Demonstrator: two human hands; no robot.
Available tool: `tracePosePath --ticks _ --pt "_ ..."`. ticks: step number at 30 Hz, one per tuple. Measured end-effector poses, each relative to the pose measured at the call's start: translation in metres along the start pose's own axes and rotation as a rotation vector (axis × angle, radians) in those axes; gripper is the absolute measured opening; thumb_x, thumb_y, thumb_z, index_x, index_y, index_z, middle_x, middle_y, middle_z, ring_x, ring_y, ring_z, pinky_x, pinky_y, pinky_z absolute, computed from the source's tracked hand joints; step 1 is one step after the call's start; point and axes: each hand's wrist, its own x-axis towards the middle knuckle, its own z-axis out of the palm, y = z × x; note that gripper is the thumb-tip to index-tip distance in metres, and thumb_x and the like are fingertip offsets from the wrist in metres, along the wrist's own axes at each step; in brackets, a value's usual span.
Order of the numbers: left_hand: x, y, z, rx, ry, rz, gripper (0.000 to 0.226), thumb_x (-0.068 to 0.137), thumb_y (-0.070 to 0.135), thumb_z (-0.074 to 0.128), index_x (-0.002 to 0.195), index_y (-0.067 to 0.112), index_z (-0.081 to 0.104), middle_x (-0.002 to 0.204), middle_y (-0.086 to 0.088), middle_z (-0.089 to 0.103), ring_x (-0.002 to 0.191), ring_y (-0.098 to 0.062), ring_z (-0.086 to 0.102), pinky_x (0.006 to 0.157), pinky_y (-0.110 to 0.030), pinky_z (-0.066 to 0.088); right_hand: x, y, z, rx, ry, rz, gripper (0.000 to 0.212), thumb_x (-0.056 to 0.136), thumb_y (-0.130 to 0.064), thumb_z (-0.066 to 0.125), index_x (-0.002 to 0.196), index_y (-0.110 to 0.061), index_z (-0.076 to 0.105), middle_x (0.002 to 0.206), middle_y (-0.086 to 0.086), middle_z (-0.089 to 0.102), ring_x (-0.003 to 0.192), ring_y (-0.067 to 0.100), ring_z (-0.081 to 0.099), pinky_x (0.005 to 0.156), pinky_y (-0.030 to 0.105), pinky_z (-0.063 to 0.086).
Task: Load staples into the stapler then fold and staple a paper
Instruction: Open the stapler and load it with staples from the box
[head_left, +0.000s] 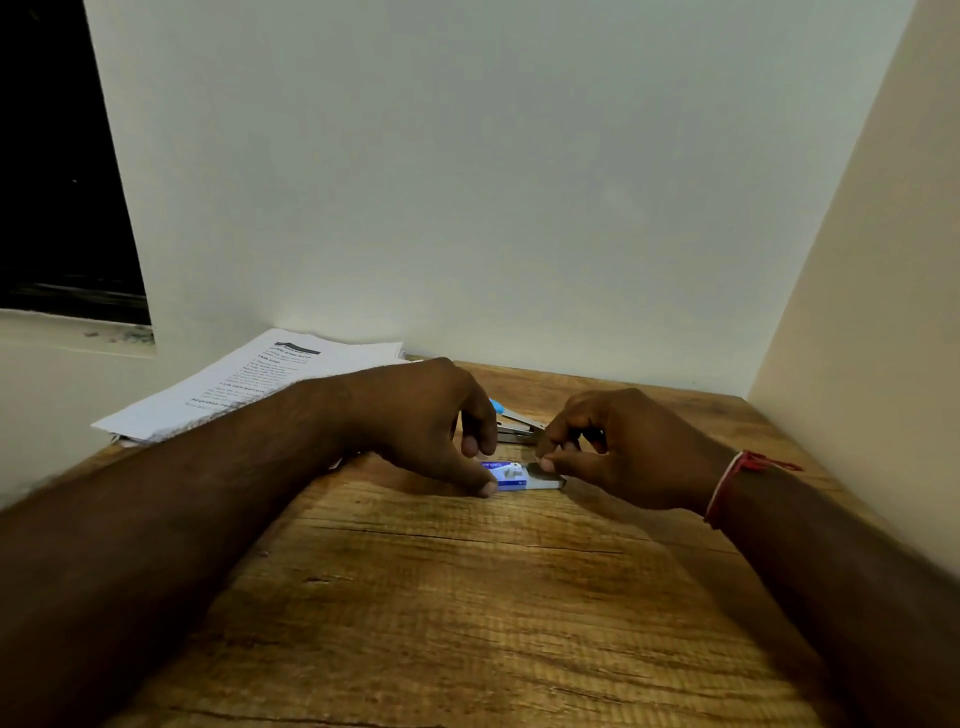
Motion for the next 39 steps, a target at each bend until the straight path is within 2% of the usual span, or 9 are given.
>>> tracePosePath --ticks 8,11,13,15,19,26,29,33,39 --pt "0.003 0.0 0.002 0.008 -0.065 -0.015 0.033 0.086 0.056 0.092 0.108 0.033 0.086 0.096 0.017 0.082 0.075 0.012 0.067 0.073 -0.023 0.055 0.002 0.004 0.005 -0.029 -0.017 0.029 0.015 0.095 -0.044 0.086 0.109 -0.041 0.087 0.091 -0.018 0.076 0.089 -0.003 0.063 0.07 0.011 0.048" --pt "0.003 -0.001 0.001 -0.007 -0.069 -0.018 0.033 0.086 0.055 0.093 0.108 0.032 0.086 0.095 0.016 0.082 0.076 0.011 0.068 0.073 -0.023 0.056 0.003 0.009 0.001 0.063 0.04 0.134 0.008 0.099 -0.039 0.082 0.099 -0.046 0.086 0.093 -0.021 0.081 0.092 0.001 0.07 0.069 0.013 0.053" --pt "0.002 -0.002 0.0 -0.01 -0.067 -0.022 0.032 0.085 0.054 0.093 0.107 0.032 0.086 0.093 0.017 0.082 0.076 0.009 0.069 0.074 -0.023 0.057 0.004 0.015 -0.001 0.11 0.043 0.228 0.013 0.101 -0.033 0.08 0.093 -0.041 0.086 0.088 -0.02 0.082 0.083 0.002 0.073 0.065 0.015 0.053" --pt "0.002 -0.004 0.0 0.0 -0.067 -0.021 0.03 0.086 0.053 0.093 0.107 0.032 0.086 0.091 0.017 0.082 0.076 0.008 0.069 0.073 -0.021 0.056 0.004 0.019 -0.002 0.234 -0.003 0.339 0.012 0.102 -0.026 0.081 0.093 -0.028 0.088 0.083 -0.008 0.084 0.065 0.006 0.07 0.057 0.019 0.051" --pt "0.003 -0.004 0.0 -0.006 -0.086 -0.017 0.03 0.088 0.05 0.093 0.11 0.03 0.087 0.085 0.018 0.081 0.073 0.009 0.069 0.071 -0.015 0.052 -0.001 0.02 -0.003 0.509 -0.154 0.479 0.006 0.099 -0.015 0.083 0.1 -0.018 0.088 0.09 0.016 0.084 0.068 0.023 0.067 0.052 0.031 0.053" --pt "0.005 0.0 0.002 0.013 -0.091 0.012 0.032 0.091 0.048 0.091 0.116 0.028 0.088 0.083 0.02 0.078 0.075 0.013 0.068 0.072 -0.016 0.054 0.001 0.008 0.004 0.595 -0.177 0.504 0.01 0.096 -0.007 0.085 0.103 -0.013 0.087 0.089 0.02 0.083 0.073 0.028 0.072 0.061 0.034 0.061" --pt "0.005 0.001 0.003 0.022 -0.093 0.01 0.033 0.092 0.049 0.09 0.117 0.028 0.088 0.086 0.022 0.077 0.079 0.017 0.067 0.074 -0.017 0.054 0.001 0.002 0.003 0.595 -0.151 0.512 0.011 0.095 -0.005 0.086 0.105 -0.012 0.086 0.085 0.019 0.083 0.066 0.024 0.074 0.061 0.031 0.063" --pt "0.005 0.006 0.006 0.062 -0.056 0.043 0.035 0.092 0.054 0.087 0.118 0.03 0.088 0.087 0.026 0.072 0.082 0.019 0.063 0.069 -0.013 0.046 0.001 -0.005 0.006 0.587 -0.126 0.496 0.016 0.095 -0.007 0.086 0.11 -0.012 0.083 0.084 0.019 0.083 0.063 0.022 0.076 0.064 0.032 0.063" --pt "0.003 0.016 0.013 0.056 -0.01 0.069 0.034 0.089 0.057 0.089 0.112 0.032 0.088 0.079 0.026 0.067 0.078 0.01 0.064 0.075 -0.03 0.056 0.003 -0.013 0.012 0.555 -0.087 0.461 0.018 0.098 -0.004 0.082 0.113 -0.013 0.079 0.084 0.018 0.084 0.064 0.023 0.079 0.068 0.035 0.066"
